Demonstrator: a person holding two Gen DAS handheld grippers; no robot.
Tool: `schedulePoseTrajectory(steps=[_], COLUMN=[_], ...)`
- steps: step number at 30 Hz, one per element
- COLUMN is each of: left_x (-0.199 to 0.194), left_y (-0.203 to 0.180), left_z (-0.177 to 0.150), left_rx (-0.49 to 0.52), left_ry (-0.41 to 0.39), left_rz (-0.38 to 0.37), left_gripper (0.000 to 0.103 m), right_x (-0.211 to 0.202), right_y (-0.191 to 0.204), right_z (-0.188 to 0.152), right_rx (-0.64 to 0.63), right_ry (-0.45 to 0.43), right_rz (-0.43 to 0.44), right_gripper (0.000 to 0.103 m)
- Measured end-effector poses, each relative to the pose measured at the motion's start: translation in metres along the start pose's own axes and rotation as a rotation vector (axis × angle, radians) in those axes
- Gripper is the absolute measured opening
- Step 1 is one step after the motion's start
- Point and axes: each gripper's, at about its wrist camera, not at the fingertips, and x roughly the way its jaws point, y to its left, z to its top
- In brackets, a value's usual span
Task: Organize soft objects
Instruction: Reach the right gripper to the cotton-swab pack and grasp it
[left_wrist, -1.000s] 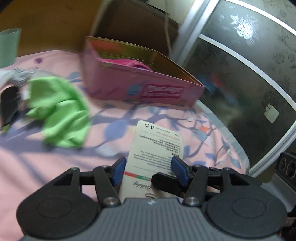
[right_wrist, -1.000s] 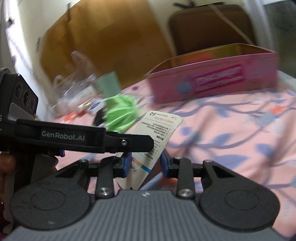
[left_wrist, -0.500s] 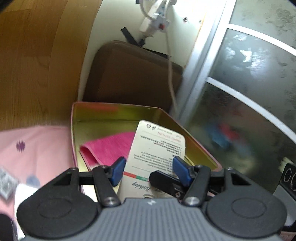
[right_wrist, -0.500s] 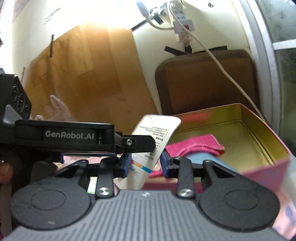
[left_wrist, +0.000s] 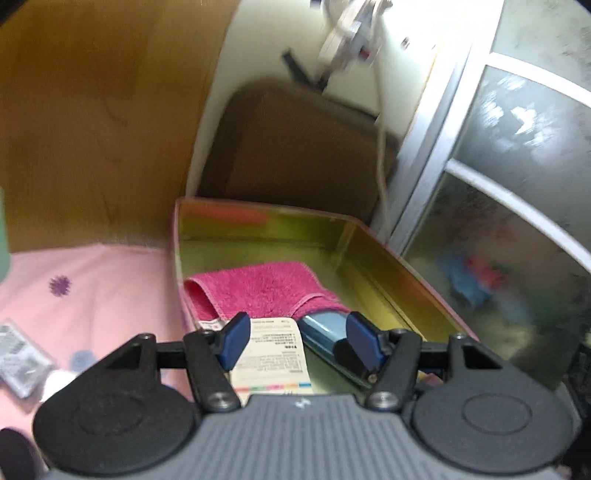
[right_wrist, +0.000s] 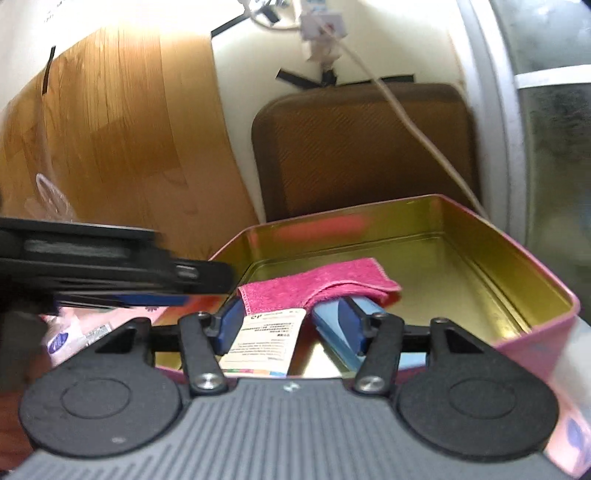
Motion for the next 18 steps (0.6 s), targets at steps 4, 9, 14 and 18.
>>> schedulePoseTrajectory(steps=[4, 9, 14, 18], left_x=[-0.064, -0.121, -0.160, -0.181], left_y=[0.022, 0.079, 0.153, 0.202], left_z=[-0.027, -0.078, -0.100, -0.103], left_rx=[-0.019, -0.055, -0.130, -0.137], left_ry=[-0.037, -0.001, 0.013, -0.046], left_rz=[-0.003, 0.146, 0.401, 0.643], left_gripper=[0.060, 0.060, 0.060, 0.060], right_x=[-0.032, -0.065, -0.051, -0.022], right_y=[0.010, 0.058, 0.129, 0.178], right_z=[-0.007, -0.029, -0.050, -0.058], right_rx=[0.051, -0.022, -0.171, -0.154], right_ry=[-0.040, -0.036, 0.104, 0.237], right_rz=[0.059, 0.223, 0.353, 0.461], right_gripper=[0.060, 0.061, 0.061, 0.060])
